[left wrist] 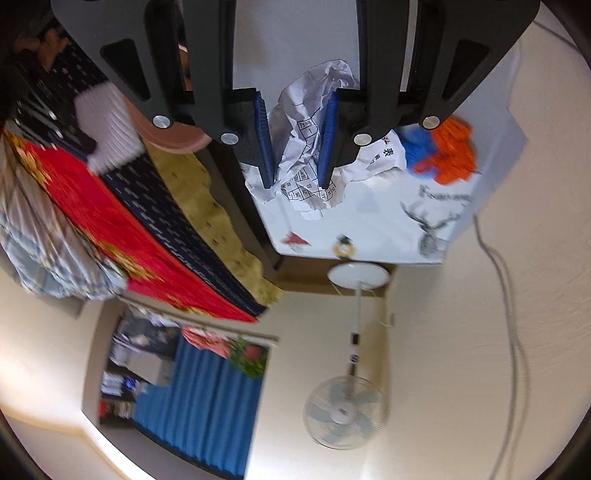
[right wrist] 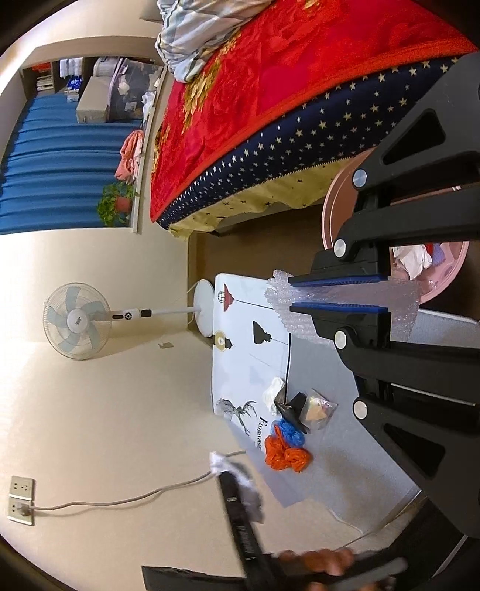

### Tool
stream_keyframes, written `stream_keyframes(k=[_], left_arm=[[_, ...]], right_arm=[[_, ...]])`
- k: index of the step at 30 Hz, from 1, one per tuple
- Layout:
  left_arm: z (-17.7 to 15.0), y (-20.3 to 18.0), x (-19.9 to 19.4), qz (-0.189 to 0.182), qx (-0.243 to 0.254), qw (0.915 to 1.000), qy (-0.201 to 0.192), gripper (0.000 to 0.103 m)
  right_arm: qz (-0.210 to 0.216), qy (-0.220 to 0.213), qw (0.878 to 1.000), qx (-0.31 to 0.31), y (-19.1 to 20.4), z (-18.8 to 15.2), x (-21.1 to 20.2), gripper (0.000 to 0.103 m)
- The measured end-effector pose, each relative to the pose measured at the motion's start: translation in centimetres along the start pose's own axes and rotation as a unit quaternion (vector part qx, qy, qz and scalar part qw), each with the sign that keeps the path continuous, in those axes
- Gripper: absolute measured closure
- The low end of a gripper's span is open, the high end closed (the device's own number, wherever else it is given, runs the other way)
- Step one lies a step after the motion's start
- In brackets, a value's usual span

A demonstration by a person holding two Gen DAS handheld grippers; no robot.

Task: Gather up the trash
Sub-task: 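Carry both items over the pink wastebasket and open both tools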

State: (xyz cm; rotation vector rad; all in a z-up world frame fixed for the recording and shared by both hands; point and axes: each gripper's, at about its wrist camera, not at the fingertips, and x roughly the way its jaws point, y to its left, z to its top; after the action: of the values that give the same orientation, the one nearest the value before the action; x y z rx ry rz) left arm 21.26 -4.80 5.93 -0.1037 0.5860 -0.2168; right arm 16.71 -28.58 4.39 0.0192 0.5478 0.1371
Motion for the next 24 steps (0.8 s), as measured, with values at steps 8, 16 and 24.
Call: stream_keyframes(k=[8,16,24], left_arm=[[-2.3,-7.1,0.0,-0.029,0.043,0.9979,0.039,0.079],[-3.1,-11.7,2.3,-0.055,0.057,0.9950,0.060,0.079],[-4.2,-14.4,5.6,-0.074,0.076,0.9910,0.082,0.079]], right_arm=[[-0.031,-0.030,0.998,0.039,-4.1,0.1,-3.5,0.094],[-0.053,-0.023,0.996,0.073,-8.0,-0.6,-4.0,0.094],[-0.072,0.006,0.995,0.073,-9.3,-1.5,-1.8,0.094]])
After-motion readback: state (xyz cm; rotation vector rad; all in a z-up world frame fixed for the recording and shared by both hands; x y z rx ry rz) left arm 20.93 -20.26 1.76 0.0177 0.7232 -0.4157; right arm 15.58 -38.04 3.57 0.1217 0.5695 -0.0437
